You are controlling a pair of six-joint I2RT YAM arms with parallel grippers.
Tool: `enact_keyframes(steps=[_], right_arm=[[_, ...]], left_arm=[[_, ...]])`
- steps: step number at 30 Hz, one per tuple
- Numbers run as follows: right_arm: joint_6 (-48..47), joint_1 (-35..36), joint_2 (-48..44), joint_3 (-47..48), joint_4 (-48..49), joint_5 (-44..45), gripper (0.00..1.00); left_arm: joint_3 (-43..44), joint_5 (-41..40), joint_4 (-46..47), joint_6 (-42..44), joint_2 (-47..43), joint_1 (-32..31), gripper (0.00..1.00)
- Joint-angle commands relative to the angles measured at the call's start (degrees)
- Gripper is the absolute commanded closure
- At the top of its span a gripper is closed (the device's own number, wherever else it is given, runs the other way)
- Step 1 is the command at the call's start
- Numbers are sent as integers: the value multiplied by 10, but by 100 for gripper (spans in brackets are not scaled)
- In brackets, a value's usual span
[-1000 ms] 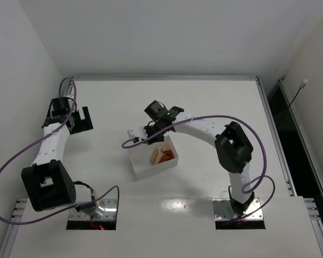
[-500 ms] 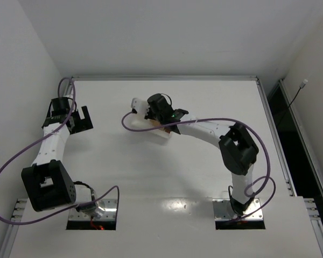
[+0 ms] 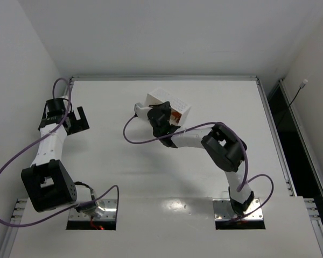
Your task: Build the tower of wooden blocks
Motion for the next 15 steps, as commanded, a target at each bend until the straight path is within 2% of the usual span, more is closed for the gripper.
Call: enact_keyframes(steps=[1, 10, 15], right_arm=[[-143, 6, 2, -4, 238, 94, 100], [-350, 37, 43, -44, 529, 114, 100], [-475, 57, 78, -95, 651, 64, 100]], left_arm=[[16, 11, 5, 6, -12, 5, 0], [22, 21, 11, 11, 11, 5, 0], [22, 27, 22, 11, 28, 5, 0]])
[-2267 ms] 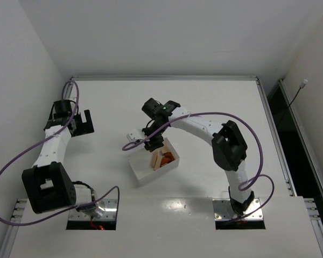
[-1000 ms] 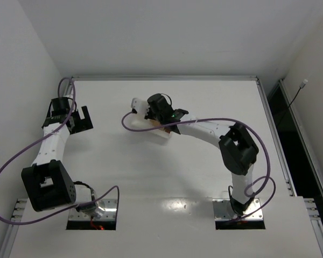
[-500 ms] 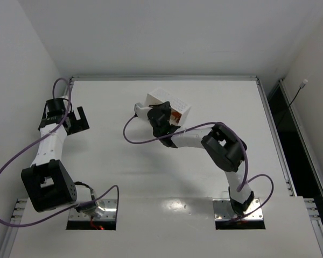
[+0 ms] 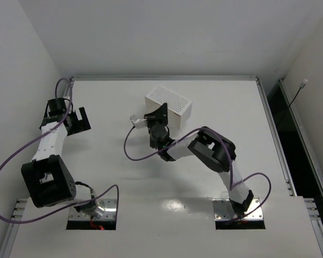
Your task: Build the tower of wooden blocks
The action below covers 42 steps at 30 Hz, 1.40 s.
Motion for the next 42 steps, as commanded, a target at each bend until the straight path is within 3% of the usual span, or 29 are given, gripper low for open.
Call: enact_keyframes(steps=[1, 4, 9, 19, 24, 39, 42], right_arm=[[-135, 18, 20, -34, 287, -36, 100], [-187, 23, 46, -47, 341, -63, 100], [-206, 34, 52, -53, 341, -68, 100], [-270, 22, 80, 53, 341, -91, 100], [-285, 30, 54, -26, 341, -120, 100], [-341, 25, 49, -9, 341, -164, 100], [-347, 25, 34, -44, 341, -186, 100]], left_arm=[[27, 18, 16, 5, 17, 5, 0], [27, 23, 21, 5, 22, 11, 0], [16, 34, 32, 5, 27, 16, 0], [20, 64, 37, 15, 43, 26, 0], [25, 75, 47, 15, 49, 26, 0], [25, 115, 58, 10, 60, 26, 0], [25, 122, 63, 10, 60, 26, 0]])
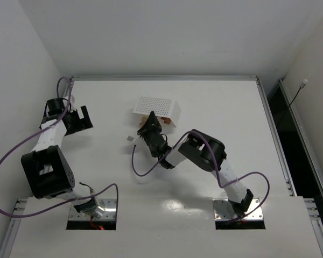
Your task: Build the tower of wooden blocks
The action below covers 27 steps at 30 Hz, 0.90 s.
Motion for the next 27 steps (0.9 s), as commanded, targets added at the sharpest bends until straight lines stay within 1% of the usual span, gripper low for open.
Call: enact_keyframes(steps=[1, 6, 7, 9, 10, 11, 14, 15, 16, 18, 20, 21, 22, 23, 24, 25, 26, 27], right_arm=[[-136, 1, -50, -13, 280, -33, 100], [-158, 1, -41, 50, 280, -30, 100], [-158, 1, -41, 35, 280, -44, 100], [-158, 1, -41, 40, 280, -24, 100], [-158, 1, -41, 34, 280, -37, 100], [-158, 1, -48, 33, 280, -32, 100], [-158, -5, -48, 54, 280, -41, 100], [-158, -5, -43, 69, 280, -26, 100], [-164, -5, -36, 77, 280, -31, 100], [-164, -5, -36, 84, 280, -19, 100], [-164, -15, -36, 84, 280, -29, 100], [-164, -15, -29, 109, 280, -17, 100], [-164, -30, -28, 109, 280, -24, 100], [-164, -30, -22, 133, 280, -28, 100], [-164, -30, -14, 146, 280, -13, 100], [-170, -30, -14, 146, 280, -13, 100], [-170, -39, -14, 129, 280, -31, 100], [-170, -39, -14, 128, 280, -24, 100]], left_arm=[[21, 21, 20, 0, 3, 7, 0], [31, 27, 25, 0, 9, 7, 0], [31, 33, 31, -5, 9, 7, 0], [31, 33, 31, -6, 9, 7, 0], [31, 33, 31, -6, 9, 7, 0], [31, 33, 36, -6, 9, 7, 0], [37, 33, 36, -6, 9, 7, 0], [37, 33, 36, -6, 14, 7, 0], [37, 33, 36, -6, 14, 7, 0], [37, 33, 36, -6, 14, 7, 0], [37, 38, 42, -6, 14, 7, 0], [37, 38, 42, -6, 14, 7, 0], [37, 38, 42, -6, 14, 7, 0], [42, 38, 42, -6, 14, 7, 0], [42, 38, 42, -6, 14, 7, 0], [42, 38, 42, -6, 14, 7, 0], [42, 38, 42, -6, 14, 7, 0], [42, 38, 42, -6, 14, 7, 0]])
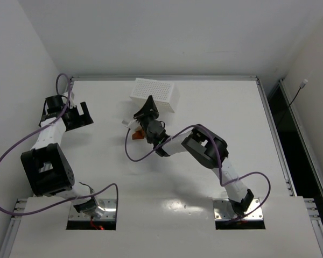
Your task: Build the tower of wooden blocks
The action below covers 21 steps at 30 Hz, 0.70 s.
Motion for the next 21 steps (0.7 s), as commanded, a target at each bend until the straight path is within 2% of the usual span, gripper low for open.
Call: enact_keyframes(steps=[1, 5, 9, 12, 17, 19, 20, 21], right_arm=[[-170, -10, -8, 17, 316, 5, 100], [-151, -16, -19, 45, 311, 83, 100], [-139, -5, -38, 1, 312, 110, 100], [-101, -5, -51, 23, 283, 216, 100], [9, -40, -71, 141, 105, 323, 100], [106, -51, -84, 176, 20, 363, 100], [151, -59, -102, 186, -91, 374, 100], [202, -59, -112, 197, -158, 390, 100]], left_arm=[[23, 11, 17, -4, 0, 7, 0], [23, 11, 17, -4, 0, 7, 0], [23, 11, 17, -4, 0, 7, 0], [23, 11, 17, -4, 0, 7, 0], [18, 5, 17, -4, 0, 7, 0], [23, 5, 17, -4, 0, 7, 0], [23, 5, 17, -4, -5, 7, 0], [23, 5, 17, -4, -5, 7, 0]])
